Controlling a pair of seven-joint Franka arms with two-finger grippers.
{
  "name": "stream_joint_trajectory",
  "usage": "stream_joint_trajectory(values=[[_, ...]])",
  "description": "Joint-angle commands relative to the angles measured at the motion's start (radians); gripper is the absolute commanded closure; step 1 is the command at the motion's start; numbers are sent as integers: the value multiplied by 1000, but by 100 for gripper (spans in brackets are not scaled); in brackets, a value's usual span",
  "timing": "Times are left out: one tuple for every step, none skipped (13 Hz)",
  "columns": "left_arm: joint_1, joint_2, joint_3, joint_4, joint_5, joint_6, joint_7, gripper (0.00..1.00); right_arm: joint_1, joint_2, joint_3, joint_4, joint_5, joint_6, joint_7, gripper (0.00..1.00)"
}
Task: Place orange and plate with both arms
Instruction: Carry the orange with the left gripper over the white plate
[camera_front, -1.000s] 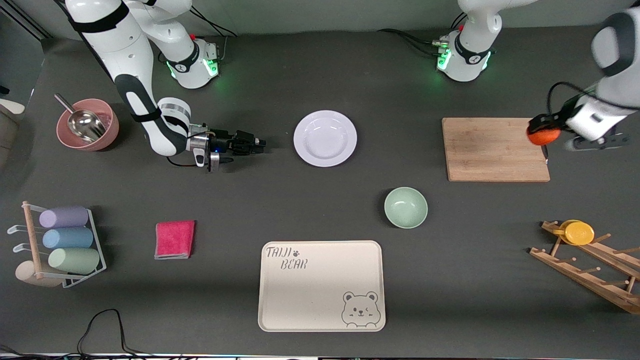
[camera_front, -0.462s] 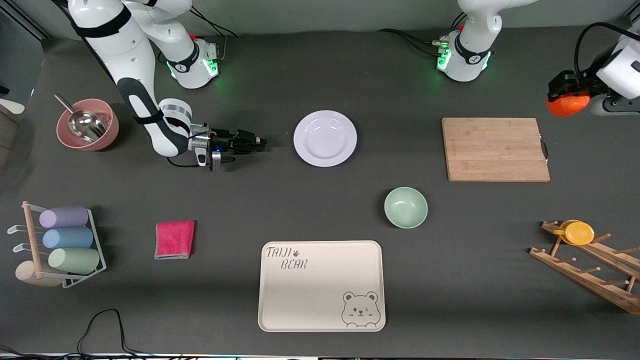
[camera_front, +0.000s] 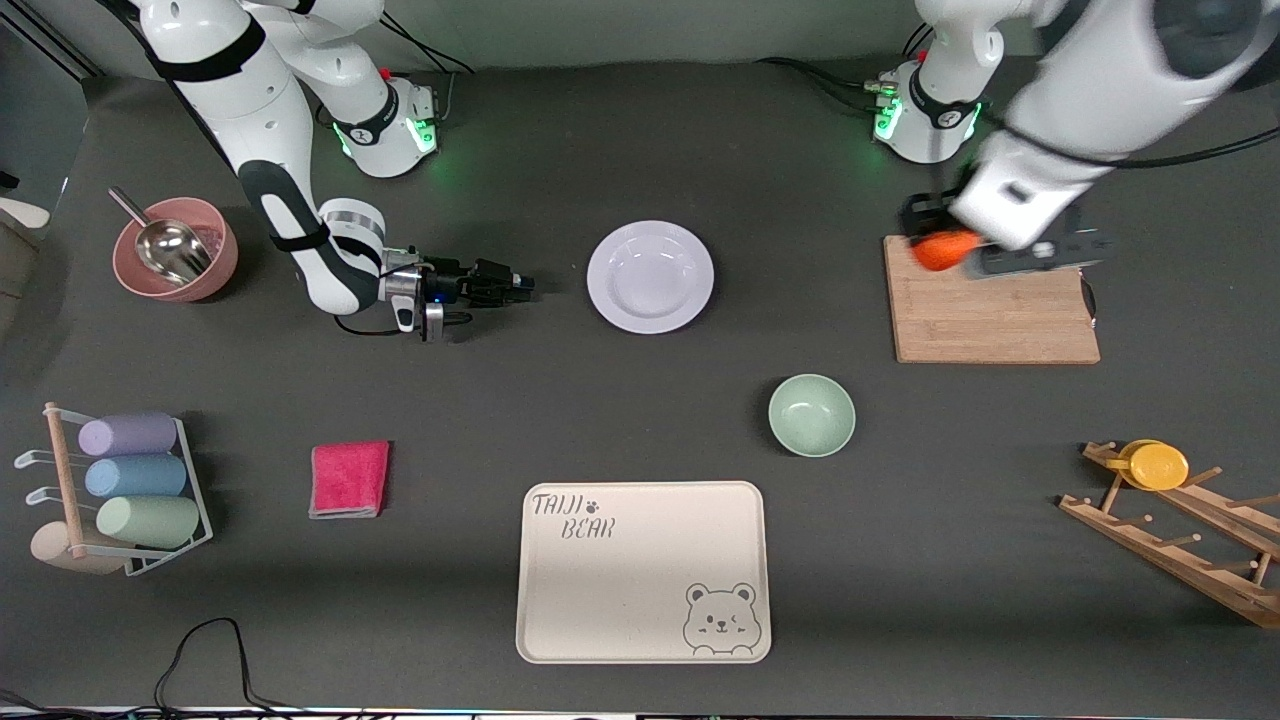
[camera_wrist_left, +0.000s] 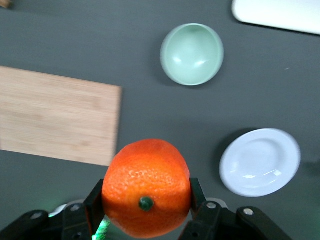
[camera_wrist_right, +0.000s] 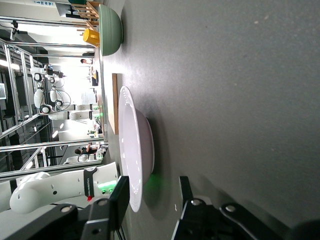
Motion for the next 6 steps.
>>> stream_joint_trajectory(values=[[-58, 138, -94, 44, -1, 117, -229, 100, 4, 29, 1, 4, 31, -11, -37, 53], [-118, 184, -94, 44, 3, 170, -290, 100, 2, 29, 1, 4, 31, -11, -37, 53], [-174, 224, -94, 43, 12, 219, -346, 100, 2, 29, 0, 4, 31, -11, -35, 53], [-214, 260, -93, 41, 23, 259, -401, 100, 2, 29, 0, 4, 31, -11, -35, 53], [-244, 296, -93, 40, 49, 293, -449, 100, 2, 29, 0, 4, 31, -11, -35, 53], [-277, 328, -93, 37, 86, 321, -486, 100, 2, 29, 0, 4, 31, -11, -35, 53]])
